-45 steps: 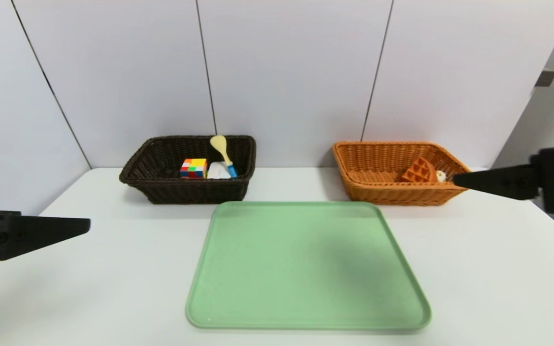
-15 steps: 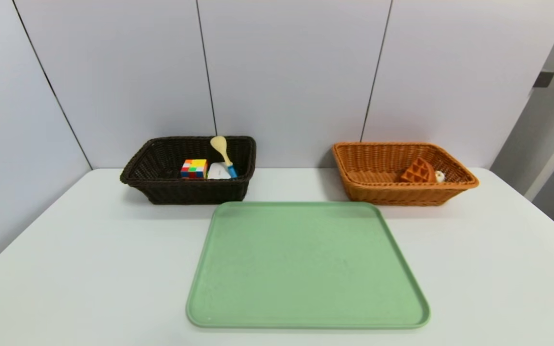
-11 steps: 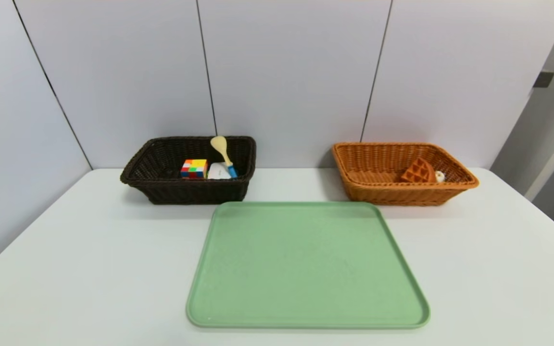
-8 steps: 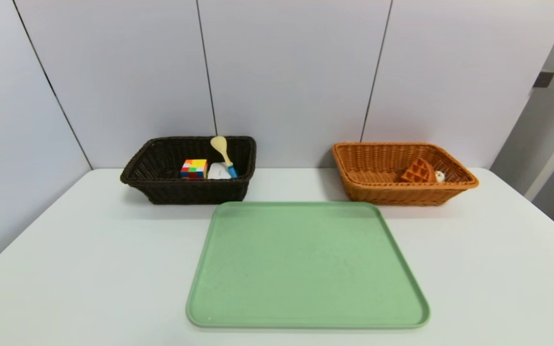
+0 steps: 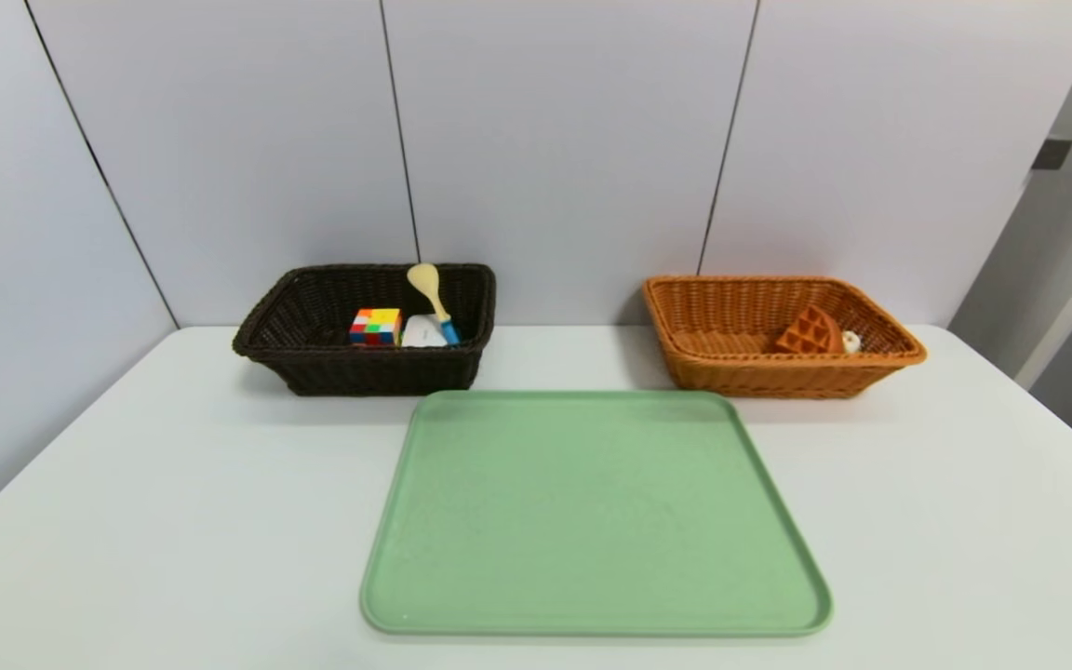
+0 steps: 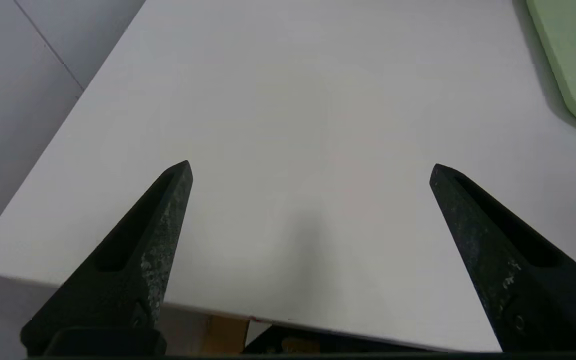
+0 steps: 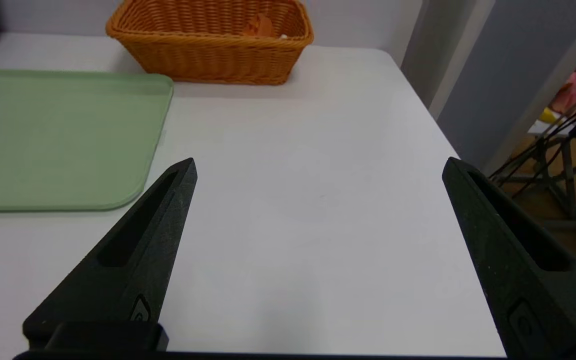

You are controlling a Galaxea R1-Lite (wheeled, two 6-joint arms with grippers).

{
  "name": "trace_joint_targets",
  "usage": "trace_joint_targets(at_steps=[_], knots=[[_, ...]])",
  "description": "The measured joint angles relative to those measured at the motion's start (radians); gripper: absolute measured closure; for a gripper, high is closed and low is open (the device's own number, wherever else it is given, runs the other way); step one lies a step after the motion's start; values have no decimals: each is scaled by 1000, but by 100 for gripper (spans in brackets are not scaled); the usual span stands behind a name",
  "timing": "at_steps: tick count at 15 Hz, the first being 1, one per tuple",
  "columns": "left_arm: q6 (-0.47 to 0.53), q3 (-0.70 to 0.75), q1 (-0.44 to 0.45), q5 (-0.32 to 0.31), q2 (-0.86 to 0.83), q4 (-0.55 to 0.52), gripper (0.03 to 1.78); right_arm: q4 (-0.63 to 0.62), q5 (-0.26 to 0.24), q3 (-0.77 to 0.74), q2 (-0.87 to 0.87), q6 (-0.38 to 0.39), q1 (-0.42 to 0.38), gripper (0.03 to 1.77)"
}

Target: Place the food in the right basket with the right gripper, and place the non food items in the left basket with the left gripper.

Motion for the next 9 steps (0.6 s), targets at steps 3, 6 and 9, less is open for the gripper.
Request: trace_joint_targets(at_steps=[3, 6, 9], knots=[[69, 125, 0, -2, -33, -210, 12, -206, -3, 155, -64, -65, 1, 11], [85, 176, -3, -15, -71, -234, 12, -351, -6, 281, -101, -79, 1, 11], [89, 216, -3, -101, -83, -289, 12, -464, -3, 397, -113, -88, 2, 11]])
